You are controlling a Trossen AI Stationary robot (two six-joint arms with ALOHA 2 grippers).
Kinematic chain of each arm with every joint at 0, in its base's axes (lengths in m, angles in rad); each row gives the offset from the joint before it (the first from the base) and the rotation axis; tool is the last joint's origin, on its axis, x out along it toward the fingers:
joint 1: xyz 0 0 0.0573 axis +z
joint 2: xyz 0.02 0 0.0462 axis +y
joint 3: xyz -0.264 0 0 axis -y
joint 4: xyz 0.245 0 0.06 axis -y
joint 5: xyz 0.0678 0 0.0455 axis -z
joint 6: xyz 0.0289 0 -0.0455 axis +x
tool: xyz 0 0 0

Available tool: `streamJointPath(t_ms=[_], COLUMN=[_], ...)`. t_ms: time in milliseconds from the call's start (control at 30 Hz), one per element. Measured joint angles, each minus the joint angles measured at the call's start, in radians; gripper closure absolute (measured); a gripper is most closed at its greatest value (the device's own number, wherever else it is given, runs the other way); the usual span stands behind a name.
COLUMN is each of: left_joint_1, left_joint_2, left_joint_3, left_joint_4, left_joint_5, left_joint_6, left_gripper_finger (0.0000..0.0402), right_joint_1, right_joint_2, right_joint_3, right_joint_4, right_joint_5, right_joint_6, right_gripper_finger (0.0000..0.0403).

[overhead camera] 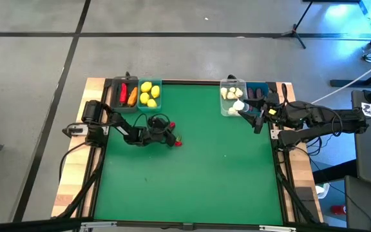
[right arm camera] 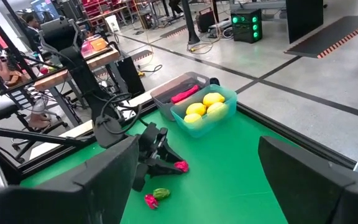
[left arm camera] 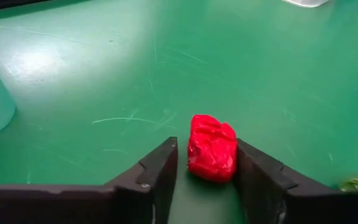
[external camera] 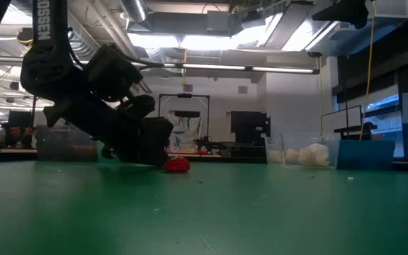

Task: Sort produce into baskets
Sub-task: Put the top red pepper into the black bin

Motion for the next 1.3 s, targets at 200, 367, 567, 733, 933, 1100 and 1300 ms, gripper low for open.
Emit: streamJointPath(t_ms=[200, 367, 567, 733, 933, 1100, 1300], left_joint_1=[-0.001, -0.002, 0.004, 0.009, 0.069, 0.188, 0.375], left_joint_2=[-0.009, -0.048, -0.110, -0.261, -0.534, -0.743, -0.830], left_joint_3=[0.000, 0.000, 0.000, 0.000, 0.000, 0.001, 0.001], left_joint_4=[-0.005, -0.001, -0.009, -0.011, -0.073, -0.244, -0.576], left_joint_5=[0.005, 0.038, 0.085, 0.090, 0.085, 0.040, 0.117], left_joint_6=[0.001, 0.032, 0.035, 0.032, 0.115, 0.164, 0.031], left_gripper_finger=[0.0296, 0.0313, 0.0321, 0.0322, 0.0322, 0.0321, 0.0305], right_joint_1=[0.000, 0.000, 0.000, 0.000, 0.000, 0.000, 0.000], right_joint_2=[0.000, 0.000, 0.000, 0.000, 0.001, 0.001, 0.001], right_joint_3=[0.000, 0.000, 0.000, 0.000, 0.000, 0.000, 0.000], right_joint_4=[0.000, 0.000, 0.000, 0.000, -0.001, -0.001, -0.002], right_joint_5=[0.000, 0.000, 0.000, 0.024, 0.057, 0.060, 0.075], right_joint_6=[0.000, -0.002, -0.004, -0.015, -0.035, -0.039, -0.053], right_gripper_finger=[0.0072, 0.0072, 0.0072, 0.0072, 0.0072, 0.0072, 0.0072])
